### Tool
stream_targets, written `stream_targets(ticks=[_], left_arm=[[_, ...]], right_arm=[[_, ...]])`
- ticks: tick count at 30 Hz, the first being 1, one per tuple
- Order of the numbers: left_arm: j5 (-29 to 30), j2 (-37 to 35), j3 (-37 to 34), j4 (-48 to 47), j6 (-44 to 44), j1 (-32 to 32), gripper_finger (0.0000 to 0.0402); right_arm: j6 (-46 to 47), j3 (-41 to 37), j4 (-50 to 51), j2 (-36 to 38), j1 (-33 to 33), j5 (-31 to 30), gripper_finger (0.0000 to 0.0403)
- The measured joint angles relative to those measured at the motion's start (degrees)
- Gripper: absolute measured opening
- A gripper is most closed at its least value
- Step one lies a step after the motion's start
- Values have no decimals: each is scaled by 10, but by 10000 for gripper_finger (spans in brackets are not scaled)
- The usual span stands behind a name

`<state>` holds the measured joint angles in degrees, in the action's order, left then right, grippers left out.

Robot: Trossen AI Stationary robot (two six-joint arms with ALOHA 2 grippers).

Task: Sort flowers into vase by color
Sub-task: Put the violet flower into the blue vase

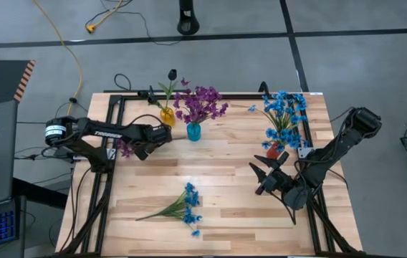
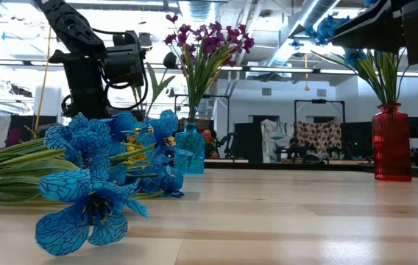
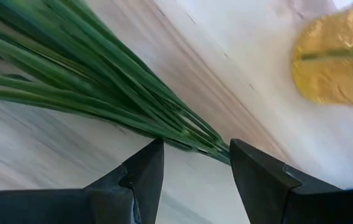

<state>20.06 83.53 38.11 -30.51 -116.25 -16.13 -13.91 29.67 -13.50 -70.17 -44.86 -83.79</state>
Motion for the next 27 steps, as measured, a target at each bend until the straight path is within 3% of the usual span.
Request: stream_targets(ticks=[11,20,27], left_arm=[[2,0,0,-56,10,-34,156],[-3,0,0,-74,85,-50,109],[-51,0,1,-93,164,-53,82]], right_arm=[[0,0,0,0,0,0,191],[1,0,0,0,0,0,191],[4,0,0,0,0,0,191]])
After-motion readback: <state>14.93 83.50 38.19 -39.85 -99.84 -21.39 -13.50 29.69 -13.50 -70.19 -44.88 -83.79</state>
